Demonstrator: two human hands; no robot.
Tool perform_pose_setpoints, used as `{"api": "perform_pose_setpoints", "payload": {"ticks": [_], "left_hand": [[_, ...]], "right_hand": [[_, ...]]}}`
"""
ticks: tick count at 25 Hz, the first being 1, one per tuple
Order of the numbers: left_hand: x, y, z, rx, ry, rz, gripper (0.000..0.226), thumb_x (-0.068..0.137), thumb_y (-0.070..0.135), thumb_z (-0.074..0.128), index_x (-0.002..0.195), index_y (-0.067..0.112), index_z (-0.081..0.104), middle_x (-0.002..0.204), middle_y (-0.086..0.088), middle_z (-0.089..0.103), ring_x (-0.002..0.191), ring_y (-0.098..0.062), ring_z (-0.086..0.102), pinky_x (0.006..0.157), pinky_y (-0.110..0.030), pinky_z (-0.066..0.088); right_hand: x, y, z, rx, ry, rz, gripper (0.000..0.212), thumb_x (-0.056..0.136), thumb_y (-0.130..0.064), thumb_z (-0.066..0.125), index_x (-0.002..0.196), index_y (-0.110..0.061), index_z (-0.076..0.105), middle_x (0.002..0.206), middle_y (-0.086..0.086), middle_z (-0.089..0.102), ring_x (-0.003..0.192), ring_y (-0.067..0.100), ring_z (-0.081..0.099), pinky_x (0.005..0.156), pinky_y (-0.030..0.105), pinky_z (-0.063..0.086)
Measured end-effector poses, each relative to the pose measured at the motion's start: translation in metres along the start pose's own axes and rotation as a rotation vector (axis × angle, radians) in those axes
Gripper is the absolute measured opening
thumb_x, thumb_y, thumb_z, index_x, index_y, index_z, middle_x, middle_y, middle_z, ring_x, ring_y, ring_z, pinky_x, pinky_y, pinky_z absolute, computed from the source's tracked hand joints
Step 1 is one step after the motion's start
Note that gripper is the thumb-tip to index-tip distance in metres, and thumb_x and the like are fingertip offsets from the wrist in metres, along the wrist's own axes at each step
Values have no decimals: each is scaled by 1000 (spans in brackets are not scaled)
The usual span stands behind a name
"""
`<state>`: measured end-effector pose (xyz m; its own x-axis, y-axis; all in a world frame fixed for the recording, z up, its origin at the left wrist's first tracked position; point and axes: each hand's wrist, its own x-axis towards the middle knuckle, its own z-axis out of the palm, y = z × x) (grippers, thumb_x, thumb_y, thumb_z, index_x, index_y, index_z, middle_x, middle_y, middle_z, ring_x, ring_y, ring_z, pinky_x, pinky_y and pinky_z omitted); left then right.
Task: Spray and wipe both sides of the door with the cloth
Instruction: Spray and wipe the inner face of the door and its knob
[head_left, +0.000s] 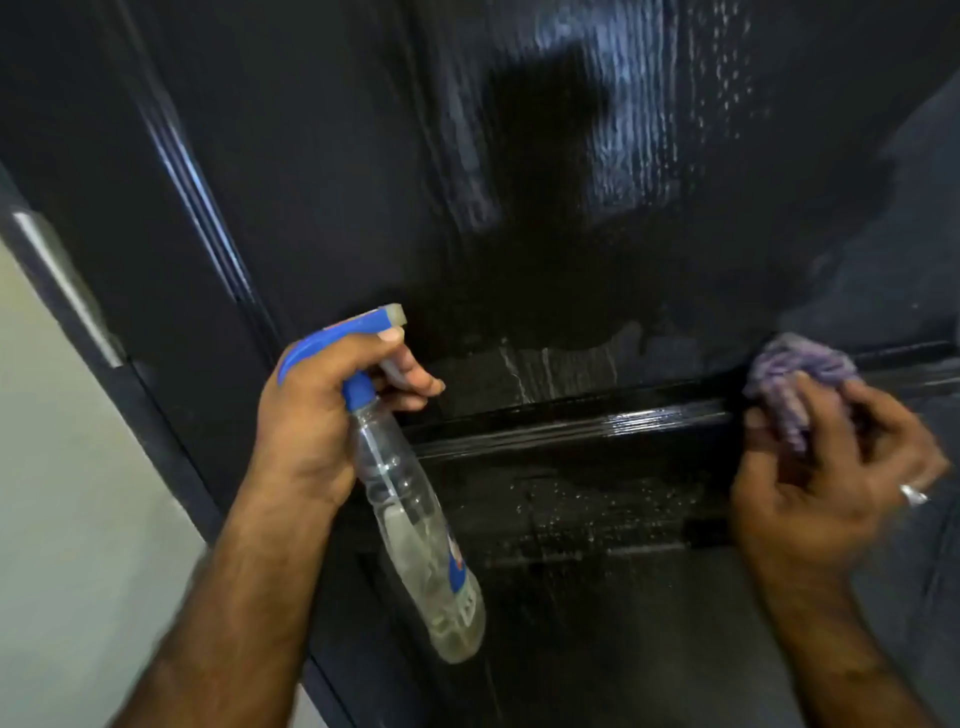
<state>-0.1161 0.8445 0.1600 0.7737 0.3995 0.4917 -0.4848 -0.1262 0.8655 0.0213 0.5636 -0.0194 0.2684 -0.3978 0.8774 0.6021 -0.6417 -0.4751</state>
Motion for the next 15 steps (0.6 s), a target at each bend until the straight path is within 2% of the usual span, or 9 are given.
{"api": "perform_pose_setpoints", "payload": {"ticks": [1,2,3,6,8,9,13,15], "left_hand": [[5,4,-5,-13,-15,-17,29,92,9,58,65,5,68,63,-14,65,71,-36,75,66,-33,59],[7,6,-9,-18,-30,-35,29,91,10,59,65,4,68,64,-14,65,74,-38,76,70,-36,61],[8,4,-11,-17,-44,-50,28,91,10,59,65,4,68,64,-14,66,77,-40,77,74,-38,62],[7,0,-17,-9,-69,-56,31,93,8,57,65,5,70,67,-16,66,81,-41,77,78,-41,62],[7,1,-21,-4,-65,-53,28,94,9,59,68,3,69,68,-16,67,80,-41,77,76,-40,62],[8,3,-24,1,-64,-54,27,94,10,60,70,3,69,68,-16,67,80,-41,77,73,-38,61],[10,10,-33,24,-78,-65,25,94,12,62,72,2,70,69,-17,68,76,-41,76,65,-34,59],[11,13,-36,29,-82,-66,25,93,13,63,72,2,70,68,-18,68,74,-41,76,62,-33,59]], "right_hand": [[-3,-7,2,12,45,100,36,105,-23,68,138,-7,70,139,30,50,128,54,48,109,64,45],[-11,-20,8,13,42,122,37,106,-23,67,139,-7,69,139,31,50,128,54,47,111,62,44],[-22,-34,14,19,-14,55,38,104,-20,65,139,-7,70,140,31,51,128,54,47,112,59,44],[-40,-61,29,74,-314,-452,48,95,-17,63,142,-13,70,147,23,50,129,49,48,111,58,42],[-15,-70,33,86,-335,-647,49,96,-15,64,145,-15,66,147,20,49,128,44,48,106,60,44],[4,-78,35,94,-278,-647,48,97,-12,64,145,-14,66,145,21,50,126,43,48,104,59,45],[67,-133,54,163,-106,-417,49,91,-2,65,137,-14,74,135,25,59,123,41,44,103,57,46],[52,-147,67,154,-189,-565,49,92,-5,66,140,-15,72,140,24,59,130,42,45,110,57,42]]}}
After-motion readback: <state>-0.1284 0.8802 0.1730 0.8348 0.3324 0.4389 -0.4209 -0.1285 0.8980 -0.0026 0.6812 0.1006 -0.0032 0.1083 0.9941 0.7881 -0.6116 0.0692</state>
